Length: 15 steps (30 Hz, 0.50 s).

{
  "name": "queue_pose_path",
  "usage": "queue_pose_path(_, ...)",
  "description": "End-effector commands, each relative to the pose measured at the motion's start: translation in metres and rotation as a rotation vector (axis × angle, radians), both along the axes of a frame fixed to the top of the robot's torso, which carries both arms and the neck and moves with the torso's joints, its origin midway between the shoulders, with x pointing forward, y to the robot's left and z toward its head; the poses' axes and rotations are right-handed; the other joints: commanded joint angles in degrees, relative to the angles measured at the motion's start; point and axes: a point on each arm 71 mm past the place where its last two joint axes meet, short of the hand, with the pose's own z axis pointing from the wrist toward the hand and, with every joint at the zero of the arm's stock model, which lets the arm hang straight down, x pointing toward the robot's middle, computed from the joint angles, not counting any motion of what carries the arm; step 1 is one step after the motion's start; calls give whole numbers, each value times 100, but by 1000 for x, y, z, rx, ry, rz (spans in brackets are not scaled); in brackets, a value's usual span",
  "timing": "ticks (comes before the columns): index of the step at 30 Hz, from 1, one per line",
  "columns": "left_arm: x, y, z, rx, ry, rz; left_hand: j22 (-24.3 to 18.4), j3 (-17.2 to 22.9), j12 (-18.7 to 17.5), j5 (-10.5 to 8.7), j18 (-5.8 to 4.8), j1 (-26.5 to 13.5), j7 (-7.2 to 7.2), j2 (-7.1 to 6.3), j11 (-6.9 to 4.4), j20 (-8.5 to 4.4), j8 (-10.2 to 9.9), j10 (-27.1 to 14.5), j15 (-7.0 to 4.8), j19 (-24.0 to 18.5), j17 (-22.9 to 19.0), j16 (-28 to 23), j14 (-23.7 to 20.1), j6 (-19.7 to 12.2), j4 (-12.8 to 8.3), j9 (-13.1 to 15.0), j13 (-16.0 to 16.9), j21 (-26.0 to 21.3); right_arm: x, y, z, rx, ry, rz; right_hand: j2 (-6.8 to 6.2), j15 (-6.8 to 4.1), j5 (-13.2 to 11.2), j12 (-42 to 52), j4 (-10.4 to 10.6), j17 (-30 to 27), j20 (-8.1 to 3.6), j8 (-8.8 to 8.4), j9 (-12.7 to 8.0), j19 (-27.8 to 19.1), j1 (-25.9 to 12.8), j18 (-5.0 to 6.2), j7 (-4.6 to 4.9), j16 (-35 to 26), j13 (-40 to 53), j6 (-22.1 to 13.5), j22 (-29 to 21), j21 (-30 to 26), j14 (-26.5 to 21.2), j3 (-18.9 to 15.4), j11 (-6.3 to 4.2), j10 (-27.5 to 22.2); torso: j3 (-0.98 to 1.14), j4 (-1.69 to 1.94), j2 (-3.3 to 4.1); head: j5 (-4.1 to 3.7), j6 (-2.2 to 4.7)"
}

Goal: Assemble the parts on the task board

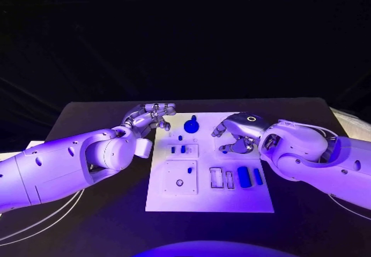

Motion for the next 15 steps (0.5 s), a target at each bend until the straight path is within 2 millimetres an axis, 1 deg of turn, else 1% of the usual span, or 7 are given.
queue_pose_path(1,0,-3,1,-15,-3,-19,-5,-43,26,9,62,36,-9,33,-9,-20,17,-32,-27,-7,-8,-29,-30,-34,4,-7,8,-16,4,-9,-2,-79,16,-44,-51,-60,-18,-3,21,-6,-61,-30,-5,-1,25,98,-68,-19,-1,1,-16,-39,58,-104,-15,-78,4,1,3,-13,28)
queue_pose_path(4,0,-2,1,-15,-2,-19,-5,-43,26,9,62,36,-9,33,-9,-20,17,-32,-27,-7,-8,-29,-30,-34,4,-7,8,-16,7,-15,-4,-113,29,-59,-38,-62,-16,9,26,-8,-66,-26,-3,3,42,96,-82,-21,2,5,-16,-42,62,-131,-18,-80,9,-3,4,-10,30)
queue_pose_path(6,0,-2,1,-15,-2,-19,-5,-43,26,9,62,36,-9,33,-9,-20,17,-32,-27,-7,-8,-29,-30,-34,4,-7,8,-16,8,-17,-6,-128,38,-62,-21,-65,-12,24,28,-11,-70,-22,-1,3,59,97,-89,-23,5,13,-21,-48,64,-146,-20,-71,5,3,3,-14,35)
queue_pose_path(8,0,-2,1,-15,-2,-20,-5,-43,26,9,62,36,-9,33,-9,-20,17,-32,-27,-7,-8,-29,-30,-34,4,-7,8,-16,8,-17,-8,-140,48,-58,10,-67,-4,55,30,-15,-76,-17,1,8,89,96,-96,-26,9,29,-24,-53,69,-167,-22,-46,2,7,2,-21,40)
queue_pose_path(11,0,-3,1,-15,-1,-20,-5,-43,26,9,62,36,-9,33,-9,-20,17,-32,-27,-7,-8,-29,-30,-34,4,-7,8,-16,8,-16,-11,-153,65,-48,50,-70,7,110,32,-27,-81,-12,5,16,125,95,-103,-36,15,57,-27,-61,73,-194,-26,13,3,14,5,-18,38)
queue_pose_path(15,0,-2,1,-15,-1,-19,-10,-48,34,11,62,48,-10,36,-9,-19,18,-36,-27,-6,-13,-30,-33,-35,-4,-6,10,-23,7,-13,-15,-167,90,-31,110,-79,31,209,34,-47,-90,-2,10,18,169,97,-94,-54,18,123,-49,-84,76,-224,-43,146,1,12,6,-6,35)
